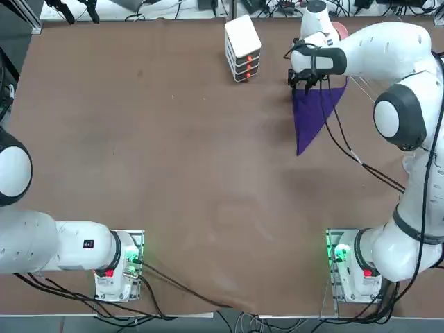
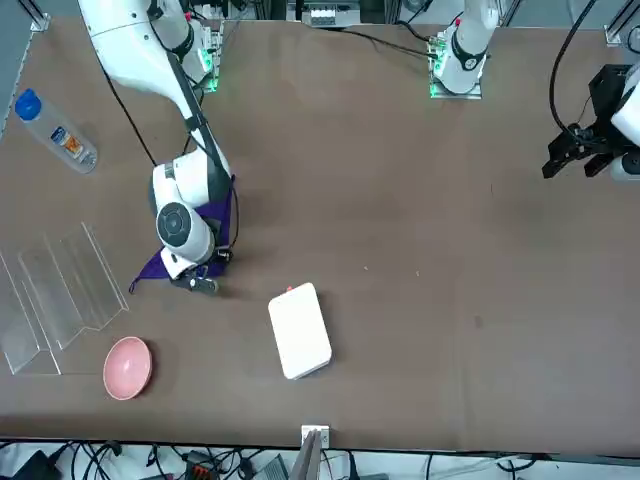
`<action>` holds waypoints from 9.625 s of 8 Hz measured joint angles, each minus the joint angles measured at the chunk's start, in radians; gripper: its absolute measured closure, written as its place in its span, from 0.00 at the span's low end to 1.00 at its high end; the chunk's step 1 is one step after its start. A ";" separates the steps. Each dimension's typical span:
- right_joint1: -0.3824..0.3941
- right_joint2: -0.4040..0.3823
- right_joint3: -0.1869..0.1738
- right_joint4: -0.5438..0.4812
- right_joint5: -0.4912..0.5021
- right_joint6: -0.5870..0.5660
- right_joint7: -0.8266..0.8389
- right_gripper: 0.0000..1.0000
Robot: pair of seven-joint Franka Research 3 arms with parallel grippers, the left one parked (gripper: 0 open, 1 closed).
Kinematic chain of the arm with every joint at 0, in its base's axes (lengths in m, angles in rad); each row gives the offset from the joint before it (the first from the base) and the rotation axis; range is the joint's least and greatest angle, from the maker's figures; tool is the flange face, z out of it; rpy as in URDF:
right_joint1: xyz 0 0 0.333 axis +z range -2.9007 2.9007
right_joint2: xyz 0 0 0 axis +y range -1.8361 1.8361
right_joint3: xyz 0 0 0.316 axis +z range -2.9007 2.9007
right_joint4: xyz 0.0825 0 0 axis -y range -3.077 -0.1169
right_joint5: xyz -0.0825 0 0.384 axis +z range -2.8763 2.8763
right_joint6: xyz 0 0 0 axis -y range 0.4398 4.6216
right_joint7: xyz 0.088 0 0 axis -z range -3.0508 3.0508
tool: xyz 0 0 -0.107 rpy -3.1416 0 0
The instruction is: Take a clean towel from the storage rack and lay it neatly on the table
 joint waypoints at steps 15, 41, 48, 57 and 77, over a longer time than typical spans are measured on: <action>0.000 0.060 -0.009 0.040 -0.008 0.016 0.015 0.33; 0.008 0.090 -0.010 0.083 -0.011 -0.009 0.074 0.60; 0.007 0.089 -0.012 0.092 -0.011 -0.032 0.077 0.60; 0.009 0.086 -0.012 0.111 -0.011 -0.046 0.088 0.65; -0.039 -0.106 -0.078 -0.075 -0.215 -0.592 -0.125 0.98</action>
